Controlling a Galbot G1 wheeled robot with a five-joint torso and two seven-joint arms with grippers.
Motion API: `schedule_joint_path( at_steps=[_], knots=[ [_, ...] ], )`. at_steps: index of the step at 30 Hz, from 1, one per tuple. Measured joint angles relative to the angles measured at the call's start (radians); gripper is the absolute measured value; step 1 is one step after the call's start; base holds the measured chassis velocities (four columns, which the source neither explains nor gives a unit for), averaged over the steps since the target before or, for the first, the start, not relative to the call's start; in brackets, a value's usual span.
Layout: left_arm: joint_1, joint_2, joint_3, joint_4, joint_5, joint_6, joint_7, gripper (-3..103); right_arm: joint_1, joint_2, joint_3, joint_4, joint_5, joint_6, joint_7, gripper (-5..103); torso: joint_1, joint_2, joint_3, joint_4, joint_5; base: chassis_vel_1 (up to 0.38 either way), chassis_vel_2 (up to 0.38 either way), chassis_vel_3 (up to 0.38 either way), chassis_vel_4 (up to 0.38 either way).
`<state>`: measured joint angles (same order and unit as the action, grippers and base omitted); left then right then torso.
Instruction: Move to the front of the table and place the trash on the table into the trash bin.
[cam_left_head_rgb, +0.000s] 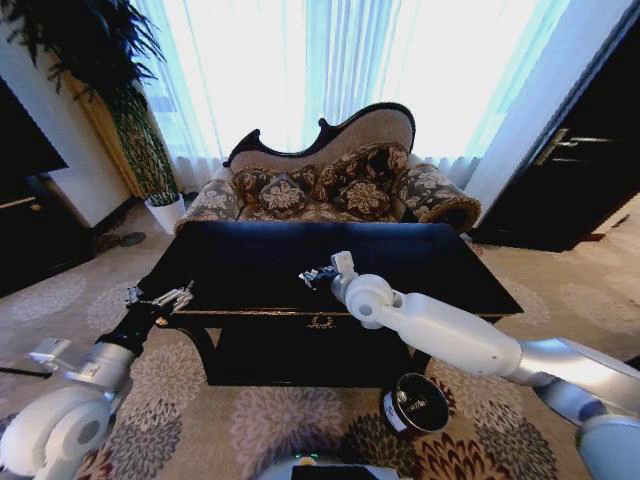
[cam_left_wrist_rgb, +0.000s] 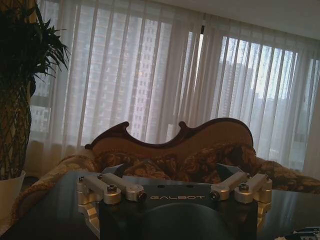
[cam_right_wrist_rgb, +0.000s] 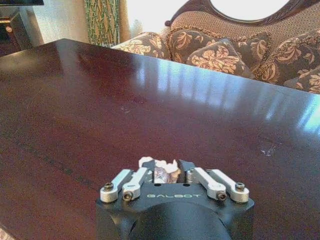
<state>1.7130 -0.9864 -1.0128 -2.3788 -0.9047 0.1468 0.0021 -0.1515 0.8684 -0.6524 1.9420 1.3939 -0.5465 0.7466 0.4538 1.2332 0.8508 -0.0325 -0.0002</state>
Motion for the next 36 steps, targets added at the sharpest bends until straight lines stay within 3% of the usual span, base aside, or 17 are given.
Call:
schedule_joint_path(
  at_steps=[4, 7, 23, 28, 31, 33, 35, 36],
  knots=[
    [0.000, 0.000, 0.000, 0.000, 0.000, 0.000, 0.000, 100, -0.003, -0.006, 0.007, 0.001, 0.000, 0.000, 0.010, 16, 0.000, 0.000, 0.000, 0.0000, 0.0000, 0.000, 0.000, 0.000, 0.000],
    [0.000, 0.000, 0.000, 0.000, 0.000, 0.000, 0.000, 100, -0.002, -0.018, 0.012, 0.006, 0.006, 0.000, 0.016, 2, 0.000, 0.000, 0.000, 0.0000, 0.0000, 0.000, 0.000, 0.000, 0.000],
    [0.000, 0.000, 0.000, 0.000, 0.000, 0.000, 0.000, 100, -0.039, -0.106, 0.115, 0.093, 0.034, -0.001, 0.042, 0, 0.000, 0.000, 0.000, 0.0002, 0.0001, 0.000, 0.000, 0.000, 0.000],
    [0.000, 0.000, 0.000, 0.000, 0.000, 0.000, 0.000, 100, -0.172, -0.188, 0.264, 0.144, -0.004, -0.004, 0.005, 0, 0.000, 0.000, 0.000, 0.0000, 0.0002, 0.000, 0.000, 0.000, 0.000],
    [0.000, 0.000, 0.000, 0.000, 0.000, 0.000, 0.000, 100, -0.340, -0.265, 0.426, 0.203, -0.056, -0.003, -0.052, 0, 0.000, 0.000, 0.000, -0.0002, 0.0004, 0.000, 0.000, 0.000, 0.000],
    [0.000, 0.000, 0.000, 0.000, 0.000, 0.000, 0.000, 100, -0.370, -0.278, 0.460, 0.215, -0.068, -0.002, -0.060, 0, 0.000, 0.000, 0.000, -0.0001, 0.0003, 0.000, 0.000, 0.000, 0.000],
    [0.000, 0.000, 0.000, 0.000, 0.000, 0.000, 0.000, 100, -0.504, -0.328, 0.624, 0.258, -0.122, 0.007, -0.095, 0, 0.000, 0.000, 0.000, 0.0000, 0.0001, 0.000, 0.000, 0.000, 0.000],
    [0.000, 0.000, 0.000, 0.000, 0.000, 0.000, 0.000, 100, -0.504, -0.328, 0.624, 0.258, -0.122, 0.007, -0.095, 0, 0.000, 0.000, 0.000, 0.0000, 0.0001, 0.000, 0.000, 0.000, 0.000]
  ],
)
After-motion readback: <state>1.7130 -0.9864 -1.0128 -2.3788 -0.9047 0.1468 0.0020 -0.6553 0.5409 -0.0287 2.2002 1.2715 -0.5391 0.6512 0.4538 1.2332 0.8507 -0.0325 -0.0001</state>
